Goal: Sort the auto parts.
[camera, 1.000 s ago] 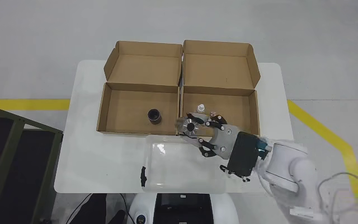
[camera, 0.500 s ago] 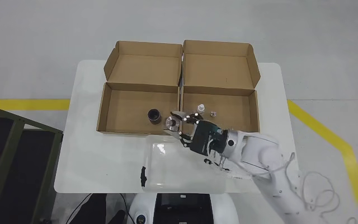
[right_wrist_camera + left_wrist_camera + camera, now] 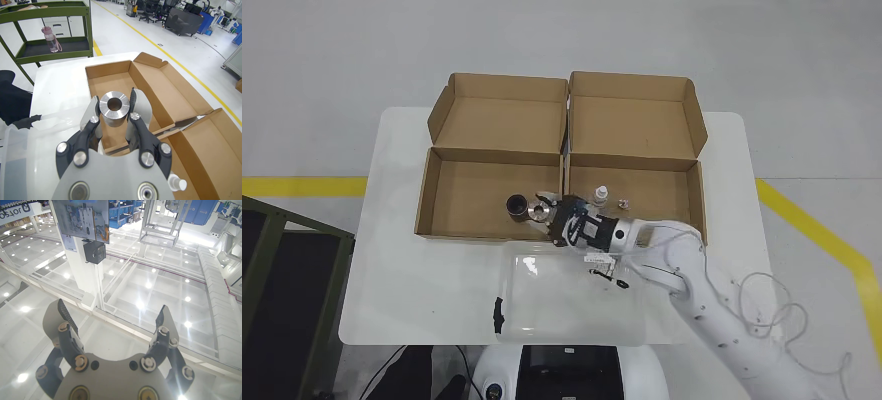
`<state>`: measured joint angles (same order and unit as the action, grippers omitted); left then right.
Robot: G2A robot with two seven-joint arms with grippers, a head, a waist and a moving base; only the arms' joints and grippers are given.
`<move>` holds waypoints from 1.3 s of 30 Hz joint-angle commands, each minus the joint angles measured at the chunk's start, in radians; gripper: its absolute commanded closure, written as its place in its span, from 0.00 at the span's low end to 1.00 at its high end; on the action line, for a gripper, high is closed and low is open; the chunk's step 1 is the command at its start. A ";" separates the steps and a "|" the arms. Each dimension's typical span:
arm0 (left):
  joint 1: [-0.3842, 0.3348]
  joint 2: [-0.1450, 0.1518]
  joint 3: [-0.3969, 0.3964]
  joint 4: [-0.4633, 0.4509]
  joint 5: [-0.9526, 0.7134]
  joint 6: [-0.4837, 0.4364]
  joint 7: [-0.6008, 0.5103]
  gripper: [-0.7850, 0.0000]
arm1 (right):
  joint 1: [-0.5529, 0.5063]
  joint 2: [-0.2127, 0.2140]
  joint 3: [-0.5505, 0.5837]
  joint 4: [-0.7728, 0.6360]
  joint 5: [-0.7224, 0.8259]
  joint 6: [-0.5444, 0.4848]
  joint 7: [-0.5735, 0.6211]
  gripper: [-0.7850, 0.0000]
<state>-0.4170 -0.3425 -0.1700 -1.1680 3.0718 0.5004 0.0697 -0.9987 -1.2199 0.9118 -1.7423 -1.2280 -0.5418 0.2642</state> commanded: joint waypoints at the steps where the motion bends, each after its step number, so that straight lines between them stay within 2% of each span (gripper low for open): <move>1: 0.000 0.000 0.000 0.000 0.000 0.000 0.000 0.00 | 0.022 -0.007 -0.019 0.033 0.001 0.011 0.011 1.00; 15: 0.000 0.000 0.000 0.000 0.000 0.000 0.000 0.00 | 0.150 -0.064 -0.139 0.214 0.015 0.076 0.095 1.00; 26: 0.000 0.000 0.000 0.000 0.000 0.000 0.000 0.00 | 0.189 -0.089 -0.170 0.276 -0.019 0.102 0.136 1.00; 30: 0.000 0.000 0.000 0.000 0.000 0.000 0.000 0.00 | 0.188 -0.092 -0.170 0.280 -0.031 0.106 0.147 0.82; 39: 0.000 0.000 0.000 0.000 0.000 0.000 0.000 0.00 | 0.187 -0.100 -0.166 0.291 -0.045 0.104 0.160 0.74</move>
<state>-0.4170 -0.3425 -0.1700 -1.1680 3.0718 0.5004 0.0697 -0.8118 -1.3191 0.7460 -1.4522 -1.2714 -0.4371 0.4231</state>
